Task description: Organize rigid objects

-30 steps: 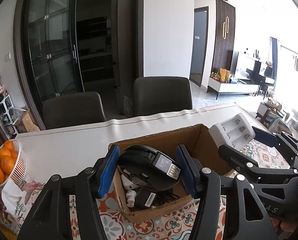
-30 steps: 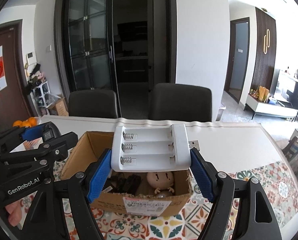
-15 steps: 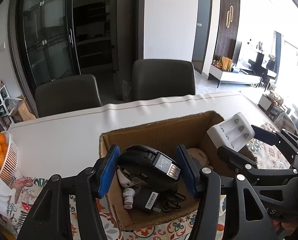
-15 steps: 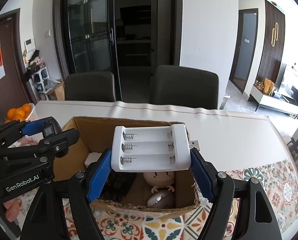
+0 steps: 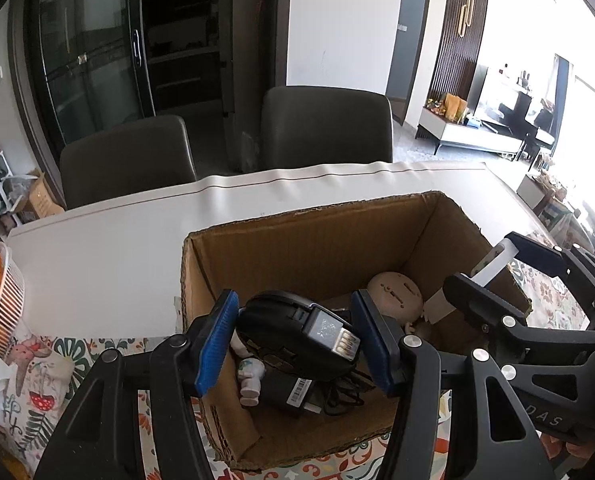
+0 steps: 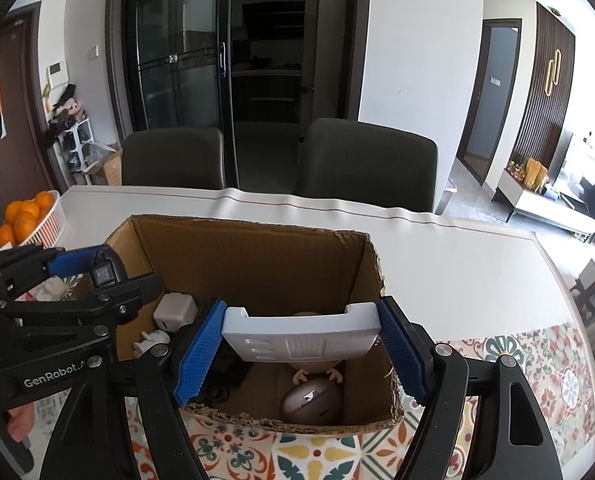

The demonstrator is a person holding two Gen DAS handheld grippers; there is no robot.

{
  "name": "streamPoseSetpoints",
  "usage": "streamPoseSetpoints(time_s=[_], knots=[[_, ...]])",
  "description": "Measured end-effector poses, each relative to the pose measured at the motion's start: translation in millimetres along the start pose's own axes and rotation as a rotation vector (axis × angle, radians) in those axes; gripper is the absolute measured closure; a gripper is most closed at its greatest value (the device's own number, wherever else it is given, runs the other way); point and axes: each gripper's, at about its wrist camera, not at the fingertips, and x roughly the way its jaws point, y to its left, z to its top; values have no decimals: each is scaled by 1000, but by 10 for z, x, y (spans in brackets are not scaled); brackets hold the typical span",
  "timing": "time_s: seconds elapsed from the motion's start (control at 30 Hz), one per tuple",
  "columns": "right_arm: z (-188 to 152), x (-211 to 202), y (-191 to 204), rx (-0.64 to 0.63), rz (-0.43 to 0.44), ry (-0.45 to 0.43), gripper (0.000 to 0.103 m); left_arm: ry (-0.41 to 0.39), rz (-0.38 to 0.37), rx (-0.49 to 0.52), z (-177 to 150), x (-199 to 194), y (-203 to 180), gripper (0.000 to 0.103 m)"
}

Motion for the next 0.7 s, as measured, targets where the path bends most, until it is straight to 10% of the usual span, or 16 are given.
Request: streamPoseSetpoints(time_s=[0.7], knots=[[7,-514,57,57,-97,-50,9,-194,235,-7,-149,-790,85,0]])
